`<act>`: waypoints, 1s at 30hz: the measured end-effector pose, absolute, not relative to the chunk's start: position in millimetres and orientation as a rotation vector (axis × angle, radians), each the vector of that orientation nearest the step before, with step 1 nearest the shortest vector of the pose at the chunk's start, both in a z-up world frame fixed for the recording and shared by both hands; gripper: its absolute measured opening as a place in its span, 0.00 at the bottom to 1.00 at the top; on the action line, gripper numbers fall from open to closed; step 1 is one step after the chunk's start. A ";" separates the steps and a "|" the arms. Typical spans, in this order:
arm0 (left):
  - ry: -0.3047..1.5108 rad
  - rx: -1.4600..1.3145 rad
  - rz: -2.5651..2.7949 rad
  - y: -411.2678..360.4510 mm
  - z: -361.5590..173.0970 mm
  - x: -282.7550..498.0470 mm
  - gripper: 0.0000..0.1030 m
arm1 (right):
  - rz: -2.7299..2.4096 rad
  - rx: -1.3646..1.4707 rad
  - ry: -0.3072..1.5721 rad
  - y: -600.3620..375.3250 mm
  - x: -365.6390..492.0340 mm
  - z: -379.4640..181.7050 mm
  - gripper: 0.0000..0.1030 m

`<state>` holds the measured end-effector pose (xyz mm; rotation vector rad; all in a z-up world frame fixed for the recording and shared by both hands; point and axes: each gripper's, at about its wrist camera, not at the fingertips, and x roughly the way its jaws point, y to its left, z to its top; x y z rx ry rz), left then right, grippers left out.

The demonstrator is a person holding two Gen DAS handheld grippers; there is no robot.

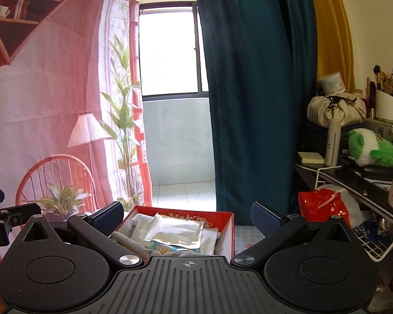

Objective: Organize soft objects

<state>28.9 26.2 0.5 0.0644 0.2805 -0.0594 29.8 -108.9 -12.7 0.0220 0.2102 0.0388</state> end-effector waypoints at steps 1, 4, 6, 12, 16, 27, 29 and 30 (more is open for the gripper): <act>0.282 0.061 -0.060 26.7 0.5 28.7 1.00 | 0.039 0.015 0.209 -107.3 28.8 -12.4 1.00; 0.292 0.043 -0.066 29.1 0.3 28.7 1.00 | 0.041 0.001 0.211 -103.6 28.7 -11.4 1.00; 0.298 0.036 -0.065 31.6 0.5 29.5 1.00 | 0.040 -0.001 0.211 -102.4 28.6 -11.1 1.00; 0.305 0.038 -0.032 33.1 -0.8 27.9 1.00 | 0.046 0.017 0.220 -104.7 28.5 -12.8 1.00; 0.309 0.029 -0.025 34.5 -1.0 27.1 1.00 | 0.040 0.014 0.224 -104.1 27.5 -14.0 1.00; 0.311 0.036 -0.018 35.4 -0.4 26.6 1.00 | 0.035 0.021 0.231 -105.6 28.1 -14.5 1.00; 0.311 0.038 -0.018 35.0 -0.1 26.9 1.00 | 0.035 0.022 0.232 -105.5 28.1 -14.5 1.00; 0.310 0.039 -0.018 34.3 0.1 26.5 1.00 | 0.035 0.022 0.232 -105.5 28.1 -14.6 1.00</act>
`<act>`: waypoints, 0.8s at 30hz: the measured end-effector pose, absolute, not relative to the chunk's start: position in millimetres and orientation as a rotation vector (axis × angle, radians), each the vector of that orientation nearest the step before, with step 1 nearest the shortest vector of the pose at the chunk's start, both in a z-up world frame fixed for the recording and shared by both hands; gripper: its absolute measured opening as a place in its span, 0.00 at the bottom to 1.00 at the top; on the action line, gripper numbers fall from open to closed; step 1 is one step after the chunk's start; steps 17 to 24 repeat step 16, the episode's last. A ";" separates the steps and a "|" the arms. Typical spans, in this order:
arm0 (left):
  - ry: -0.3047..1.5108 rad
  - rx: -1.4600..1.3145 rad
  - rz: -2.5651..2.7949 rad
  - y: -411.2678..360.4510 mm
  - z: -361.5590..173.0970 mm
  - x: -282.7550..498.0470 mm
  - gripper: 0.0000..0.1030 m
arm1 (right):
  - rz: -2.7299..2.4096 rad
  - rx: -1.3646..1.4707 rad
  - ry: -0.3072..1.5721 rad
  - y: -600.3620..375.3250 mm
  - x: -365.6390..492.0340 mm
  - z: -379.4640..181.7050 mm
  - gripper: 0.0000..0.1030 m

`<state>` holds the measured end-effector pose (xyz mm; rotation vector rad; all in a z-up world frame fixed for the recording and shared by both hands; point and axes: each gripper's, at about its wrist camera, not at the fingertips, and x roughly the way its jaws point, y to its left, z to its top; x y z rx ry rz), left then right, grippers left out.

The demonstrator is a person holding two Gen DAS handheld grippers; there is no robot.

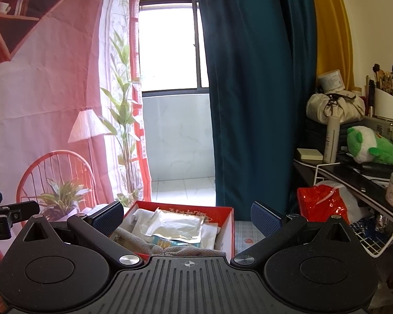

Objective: Organize soft objects

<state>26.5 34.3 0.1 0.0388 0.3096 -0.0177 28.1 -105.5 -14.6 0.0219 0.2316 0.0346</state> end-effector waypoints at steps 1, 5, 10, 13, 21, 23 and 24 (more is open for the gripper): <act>0.310 0.039 -0.018 34.3 0.2 26.6 1.00 | 0.034 0.021 0.231 -105.5 28.1 -14.5 1.00; 0.310 0.038 -0.018 34.2 0.1 26.7 1.00 | 0.034 0.021 0.231 -105.6 28.4 -14.7 1.00; 0.310 0.042 -0.016 34.0 -0.2 26.6 1.00 | 0.034 0.021 0.233 -105.0 28.5 -15.2 1.00; 0.310 0.042 -0.018 34.3 -0.6 25.9 1.00 | 0.033 0.022 0.235 -104.1 28.6 -16.4 1.00; 0.312 0.037 -0.015 34.6 -1.1 25.2 1.00 | 0.033 0.022 0.236 -102.9 28.2 -17.9 1.00; 0.312 0.037 -0.015 34.6 -1.1 25.2 1.00 | 0.033 0.022 0.236 -102.9 28.2 -17.9 1.00; 0.312 0.037 -0.015 34.6 -1.1 25.2 1.00 | 0.033 0.022 0.236 -102.9 28.2 -17.9 1.00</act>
